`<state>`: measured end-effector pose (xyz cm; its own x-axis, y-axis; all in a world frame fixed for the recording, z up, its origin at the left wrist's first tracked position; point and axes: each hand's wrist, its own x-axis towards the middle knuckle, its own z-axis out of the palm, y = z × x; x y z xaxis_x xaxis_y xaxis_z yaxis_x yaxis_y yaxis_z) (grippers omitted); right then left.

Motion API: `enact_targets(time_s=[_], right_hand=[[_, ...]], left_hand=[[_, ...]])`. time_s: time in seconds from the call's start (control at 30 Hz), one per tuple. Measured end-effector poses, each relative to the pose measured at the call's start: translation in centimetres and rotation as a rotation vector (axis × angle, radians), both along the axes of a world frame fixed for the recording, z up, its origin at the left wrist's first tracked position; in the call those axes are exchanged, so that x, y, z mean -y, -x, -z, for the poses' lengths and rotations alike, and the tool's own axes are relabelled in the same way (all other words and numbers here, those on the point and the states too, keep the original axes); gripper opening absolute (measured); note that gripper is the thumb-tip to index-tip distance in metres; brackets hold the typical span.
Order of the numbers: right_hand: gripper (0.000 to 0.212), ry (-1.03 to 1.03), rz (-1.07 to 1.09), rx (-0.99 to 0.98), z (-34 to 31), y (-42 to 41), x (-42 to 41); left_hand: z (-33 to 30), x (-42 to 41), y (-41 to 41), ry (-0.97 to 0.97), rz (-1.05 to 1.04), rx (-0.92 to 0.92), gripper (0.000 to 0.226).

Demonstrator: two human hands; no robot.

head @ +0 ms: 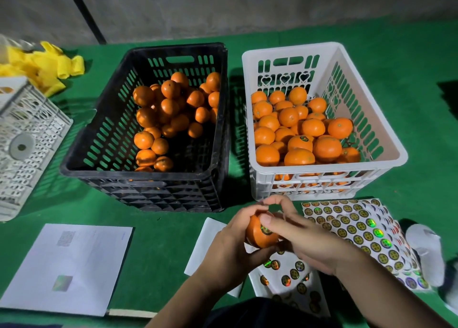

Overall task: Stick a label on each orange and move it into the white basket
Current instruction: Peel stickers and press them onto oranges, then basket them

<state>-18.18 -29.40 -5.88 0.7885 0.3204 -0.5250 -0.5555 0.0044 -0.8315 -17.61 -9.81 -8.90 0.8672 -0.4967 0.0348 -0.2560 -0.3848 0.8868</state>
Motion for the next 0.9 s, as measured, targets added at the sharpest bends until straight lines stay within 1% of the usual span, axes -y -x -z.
enact_targets(time_s=[0.03,0.07,0.13,0.2,0.27,0.37,0.43,0.5,0.53,0.57,0.63,0.7,0.77,0.83,0.9], right_hand=[[0.059,-0.070,0.065,0.006,0.2,0.2,-0.6],[0.059,-0.056,0.111,0.050,0.5,0.4,-1.1],[0.044,0.012,0.162,0.167,0.7,0.7,-2.1],[0.028,-0.002,0.195,0.239,0.7,0.8,-2.8],[0.025,-0.039,0.290,0.253,0.7,1.0,-3.3],[0.029,-0.104,0.427,0.239,0.7,1.1,-3.7],[0.026,-0.064,0.408,0.291,0.3,0.8,-3.6],[0.023,-0.008,0.354,0.361,-0.9,0.1,-3.4],[0.025,0.033,0.335,0.415,-1.5,-0.5,-3.1],[0.029,0.092,0.325,0.472,-2.2,-1.5,-2.6],[0.040,0.244,0.333,0.571,-3.4,-4.5,-0.9],[0.050,0.422,0.367,0.618,-4.2,-8.5,1.6],[0.065,0.619,0.400,0.638,-4.1,-12.7,4.3],[0.079,0.795,0.387,0.579,-3.7,-15.7,5.8],[0.083,0.902,0.347,0.543,-2.8,-17.0,5.3]], left_hand=[[-0.3,0.1,-0.1,-0.005,-0.001,0.017,0.068],[-0.6,0.2,-0.1,-0.011,-0.005,0.042,0.067],[-1.0,0.3,-0.3,-0.005,-0.014,0.074,0.068],[-1.3,0.3,-0.5,0.005,-0.017,0.060,0.070],[-1.5,0.4,-0.7,0.008,0.010,0.060,0.071],[-1.6,0.5,-1.1,0.021,0.054,0.084,0.075],[-1.8,0.7,-1.2,0.062,0.063,0.077,0.077],[-2.0,1.0,-1.4,0.152,0.064,0.061,0.075],[-2.2,1.0,-1.7,0.177,0.057,0.081,0.072],[-2.4,0.9,-2.1,0.163,0.030,0.139,0.067],[-3.3,0.2,-3.8,0.067,-0.071,0.336,0.048],[-4.2,-1.0,-6.3,-0.030,-0.162,0.519,0.028],[-5.1,-2.1,-8.8,-0.098,-0.211,0.573,0.019],[-6.1,-2.5,-10.4,-0.132,-0.229,0.547,0.017],[-6.6,-2.4,-11.3,-0.223,-0.218,0.598,0.018]])
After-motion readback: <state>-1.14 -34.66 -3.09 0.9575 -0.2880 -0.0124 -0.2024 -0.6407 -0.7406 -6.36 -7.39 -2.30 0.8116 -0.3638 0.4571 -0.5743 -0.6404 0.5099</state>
